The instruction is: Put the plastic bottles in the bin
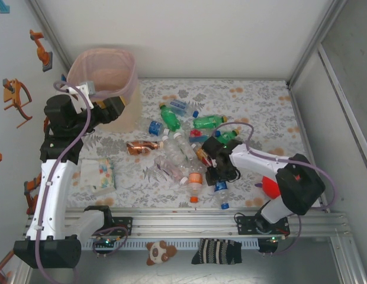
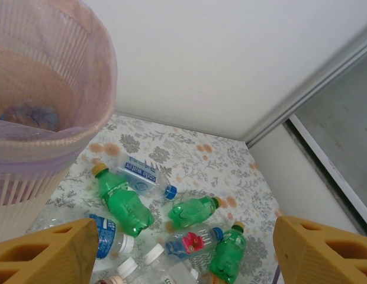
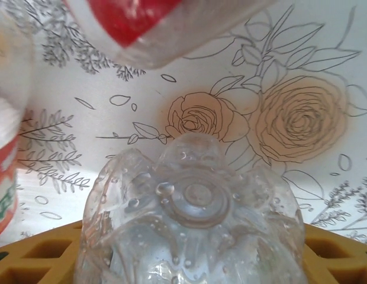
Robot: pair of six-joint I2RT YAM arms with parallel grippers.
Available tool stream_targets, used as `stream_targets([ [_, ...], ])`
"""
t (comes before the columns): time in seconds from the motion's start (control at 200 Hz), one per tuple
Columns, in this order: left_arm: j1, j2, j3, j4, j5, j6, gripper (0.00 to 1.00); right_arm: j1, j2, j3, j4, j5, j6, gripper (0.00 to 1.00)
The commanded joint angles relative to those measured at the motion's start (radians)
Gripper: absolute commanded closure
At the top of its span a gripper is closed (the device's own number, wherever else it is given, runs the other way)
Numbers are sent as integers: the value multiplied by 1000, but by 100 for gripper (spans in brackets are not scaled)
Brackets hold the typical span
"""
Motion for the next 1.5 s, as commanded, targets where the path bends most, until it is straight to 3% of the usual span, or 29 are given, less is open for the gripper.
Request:
stream_targets([
  [0.0, -7, 9, -15, 64, 35, -45, 23, 6, -82, 36, -34, 67, 20, 46],
  [0.215, -35, 60, 1, 117, 80, -143, 23, 6, -244, 107, -18, 182, -99, 50],
  [0.285, -50, 107, 46, 65, 116, -166, 24, 6, -298, 128, 3, 252, -161, 51],
  [0.496, -187, 195, 157, -58, 138, -65, 26, 6, -446, 152, 180, 284, -484, 54],
  [0.746, -276, 240, 160, -58, 165, -106, 28, 6, -547, 131, 365, 66, -1037, 58],
  [0.941, -358, 291, 170, -71, 184, -131, 29, 19, -522, 228, 311, -21, -1494, 67],
  [1.037, -400, 320, 180, -70, 193, -131, 27, 45, -516, 240, 288, -34, -1782, 68],
  [1.172, -448, 355, 197, -71, 209, -126, 26, 71, -521, 218, 281, -66, -2223, 82],
  [1.272, -481, 376, 214, -67, 241, -119, 23, 102, -504, 233, 293, -69, -2373, 88],
  [1.497, -557, 407, 231, -52, 308, -110, 16, 205, -488, 165, 414, 74, -2562, 90],
])
